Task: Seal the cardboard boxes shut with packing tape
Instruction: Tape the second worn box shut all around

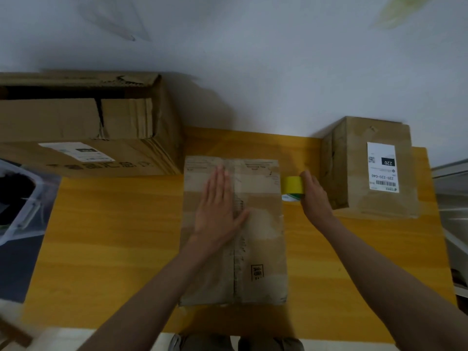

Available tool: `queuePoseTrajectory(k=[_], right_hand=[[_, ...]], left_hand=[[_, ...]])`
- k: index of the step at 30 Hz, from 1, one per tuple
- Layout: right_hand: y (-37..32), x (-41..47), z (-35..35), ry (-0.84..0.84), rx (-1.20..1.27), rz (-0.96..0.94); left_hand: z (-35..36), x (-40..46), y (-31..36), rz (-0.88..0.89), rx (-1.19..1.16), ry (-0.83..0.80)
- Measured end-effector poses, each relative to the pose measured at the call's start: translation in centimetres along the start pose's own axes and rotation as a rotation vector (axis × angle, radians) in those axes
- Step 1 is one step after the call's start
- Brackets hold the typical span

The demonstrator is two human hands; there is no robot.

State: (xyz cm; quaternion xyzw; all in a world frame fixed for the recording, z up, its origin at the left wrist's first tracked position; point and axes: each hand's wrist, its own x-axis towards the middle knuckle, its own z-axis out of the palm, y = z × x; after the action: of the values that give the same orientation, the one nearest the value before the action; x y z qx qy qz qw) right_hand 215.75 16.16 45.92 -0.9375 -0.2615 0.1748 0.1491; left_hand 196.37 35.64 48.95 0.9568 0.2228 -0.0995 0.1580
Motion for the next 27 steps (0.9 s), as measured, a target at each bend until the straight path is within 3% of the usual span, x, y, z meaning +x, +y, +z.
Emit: queuePoseTrajectory(k=[8,12,14,16,19,22,24,27], right_hand=[[0.6,-0.8,0.6,0.060,0.044,-0.040],[1.4,-0.7,1.4,0.033,0.139,0.098],[1.5,-0.8,1.9,0.032,0.286,0.252],[0.6,-1.1,2.1,0.020,0.585,0.504],[-0.4,-1.5,3.5,-0.078,1.066,0.806],[-1.2,-2.0,4.1,-0.171,1.283,0.908],[-1.8,-2.2,4.1,-0.235,1.387,0.939],[-2.6,-2.3,4.8,-0.305,1.458,0.976]], left_hand=[[3.0,2.2,10.5,0.150,0.011,-0.037],[3.6,2.5,11.3,0.175,0.122,-0.047],[3.1,2.1,11.0,0.160,0.061,-0.036],[1.9,1.1,10.4,0.064,-0.068,0.007],[-0.4,-1.8,7.5,-0.234,-0.285,0.111],[-1.6,-5.2,1.9,-0.541,-0.473,0.188],[-1.8,-6.6,-1.8,-0.708,-0.741,0.109],[-1.6,-6.7,-4.8,-0.771,-0.954,-0.036]])
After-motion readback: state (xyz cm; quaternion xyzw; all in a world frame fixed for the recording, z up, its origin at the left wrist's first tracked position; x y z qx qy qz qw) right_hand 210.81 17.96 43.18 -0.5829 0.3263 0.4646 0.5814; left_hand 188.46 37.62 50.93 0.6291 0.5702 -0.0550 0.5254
